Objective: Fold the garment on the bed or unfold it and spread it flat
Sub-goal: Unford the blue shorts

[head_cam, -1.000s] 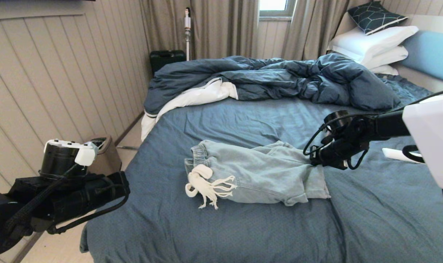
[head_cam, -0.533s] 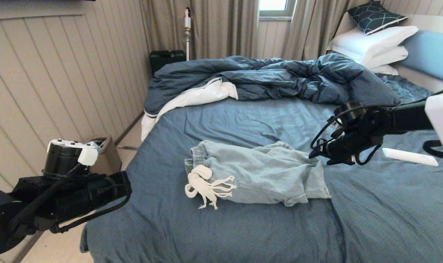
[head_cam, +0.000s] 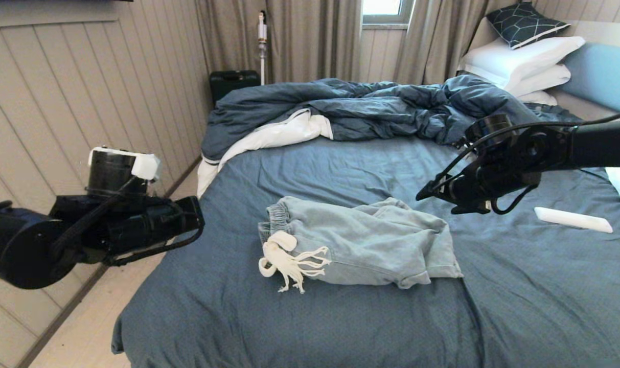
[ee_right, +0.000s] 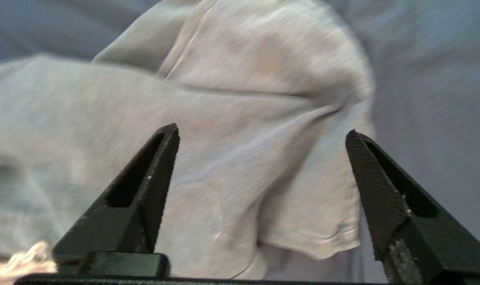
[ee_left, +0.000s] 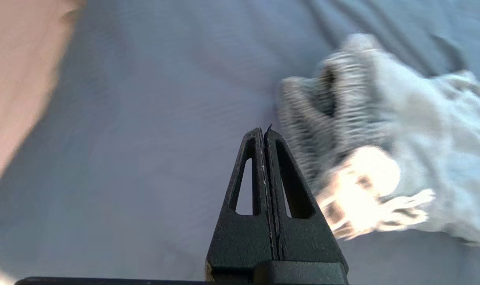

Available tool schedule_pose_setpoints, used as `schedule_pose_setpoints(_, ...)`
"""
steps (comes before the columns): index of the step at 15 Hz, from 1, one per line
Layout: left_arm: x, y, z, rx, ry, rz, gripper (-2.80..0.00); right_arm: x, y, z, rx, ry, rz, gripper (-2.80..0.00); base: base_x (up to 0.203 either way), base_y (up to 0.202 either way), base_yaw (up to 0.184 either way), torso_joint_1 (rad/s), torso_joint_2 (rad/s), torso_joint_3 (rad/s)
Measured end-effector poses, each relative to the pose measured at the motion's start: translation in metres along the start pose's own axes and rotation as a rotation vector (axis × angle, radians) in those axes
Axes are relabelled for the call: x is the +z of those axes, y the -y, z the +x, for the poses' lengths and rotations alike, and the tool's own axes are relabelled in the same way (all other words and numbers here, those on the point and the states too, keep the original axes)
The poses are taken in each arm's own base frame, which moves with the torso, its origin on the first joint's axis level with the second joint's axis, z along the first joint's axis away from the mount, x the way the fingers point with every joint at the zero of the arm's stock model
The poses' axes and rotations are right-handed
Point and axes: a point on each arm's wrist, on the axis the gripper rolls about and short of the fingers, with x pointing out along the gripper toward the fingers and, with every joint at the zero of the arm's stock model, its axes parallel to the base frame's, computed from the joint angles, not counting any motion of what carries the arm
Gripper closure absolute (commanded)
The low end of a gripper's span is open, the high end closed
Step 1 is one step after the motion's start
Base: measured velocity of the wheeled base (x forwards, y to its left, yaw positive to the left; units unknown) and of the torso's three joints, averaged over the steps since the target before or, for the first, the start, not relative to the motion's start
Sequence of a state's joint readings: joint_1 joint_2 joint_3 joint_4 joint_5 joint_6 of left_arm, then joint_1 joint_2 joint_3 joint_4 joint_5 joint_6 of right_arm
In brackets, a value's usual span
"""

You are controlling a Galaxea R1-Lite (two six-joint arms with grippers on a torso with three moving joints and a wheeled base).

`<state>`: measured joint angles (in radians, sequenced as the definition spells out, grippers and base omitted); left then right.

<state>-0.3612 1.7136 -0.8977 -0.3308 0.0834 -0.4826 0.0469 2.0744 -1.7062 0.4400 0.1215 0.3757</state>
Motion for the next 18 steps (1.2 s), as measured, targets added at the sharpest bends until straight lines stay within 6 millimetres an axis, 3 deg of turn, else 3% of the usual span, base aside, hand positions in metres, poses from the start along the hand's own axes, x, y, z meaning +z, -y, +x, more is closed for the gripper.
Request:
schedule_pose_setpoints(4, 0.004, 0.038, 0.023, -0.154, -0.05, 0.036, 0.0, -0.015, -0.023, -0.004, 0.04, -0.03, -0.046, 0.0, 0.0, 0.0, 0.0, 0.0, 0.0, 0.0)
schedule_pose_setpoints(8, 0.0, 0.07, 0.052, -0.25, -0.078, 0.047, 0.0, -0.033, -0.042, -0.023, 0.078, -0.048, -0.092, 0.0, 0.0, 0.0, 0.0, 0.0, 0.0, 0.0)
schedule_pose_setpoints(13, -0.004, 0.086, 0.092, -0.229, -0.173, -0.103, 0.0, -0.046, -0.043, -0.044, 0.09, -0.048, -0.106, 0.0, 0.0, 0.0, 0.0, 0.0, 0.0, 0.0)
schedule_pose_setpoints(18, -0.002, 0.085, 0.11, -0.232, -0.293, -0.198, 0.0, -0.056, -0.039, -0.045, 0.113, 0.003, -0.122, 0.0, 0.0, 0.0, 0.0, 0.0, 0.0, 0.0)
